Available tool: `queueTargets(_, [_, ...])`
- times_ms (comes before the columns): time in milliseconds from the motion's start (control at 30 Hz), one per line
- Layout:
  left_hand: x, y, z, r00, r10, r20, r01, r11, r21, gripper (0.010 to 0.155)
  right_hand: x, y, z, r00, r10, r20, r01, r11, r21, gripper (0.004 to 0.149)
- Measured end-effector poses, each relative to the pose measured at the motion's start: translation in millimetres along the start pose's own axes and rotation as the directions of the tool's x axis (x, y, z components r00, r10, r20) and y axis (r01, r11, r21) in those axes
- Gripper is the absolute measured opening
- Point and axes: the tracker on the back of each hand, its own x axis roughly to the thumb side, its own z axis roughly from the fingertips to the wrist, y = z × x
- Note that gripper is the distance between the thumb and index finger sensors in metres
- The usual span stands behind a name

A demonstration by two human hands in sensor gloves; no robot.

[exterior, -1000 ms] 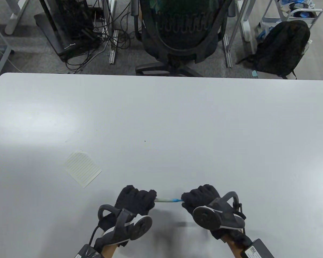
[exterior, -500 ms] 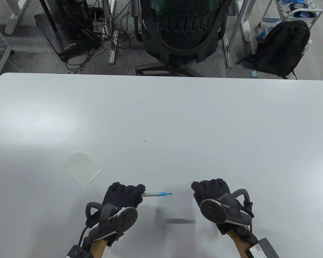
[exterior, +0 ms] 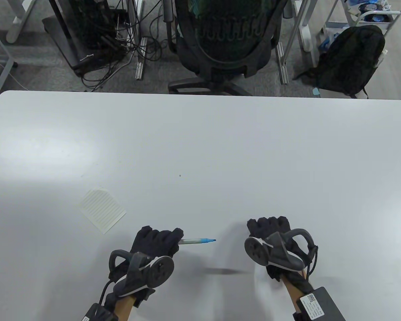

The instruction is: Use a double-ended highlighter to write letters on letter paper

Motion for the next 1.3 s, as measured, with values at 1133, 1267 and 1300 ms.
queueTargets(1133, [-4, -2, -3, 1.000, -0.015, -0.027, 0.014, 0.999, -0.045, 0.051, 3, -16, 14, 0.992, -0.114, -0.049, 0.113, 0.993, -0.013, 0.058])
queueTargets(1267, [-4, -1, -3, 0.999, -0.026, -0.034, 0.025, 0.999, -0.037, 0.051, 13, -23, 23, 0.994, -0.112, -0.021, 0.110, 0.992, -0.053, 0.059])
queueTargets(1300, [-4, 0, -3, 0.999, -0.029, -0.037, 0.027, 0.999, -0.036, 0.051, 15, -23, 24, 0.993, -0.115, -0.014, 0.114, 0.992, -0.060, 0.059])
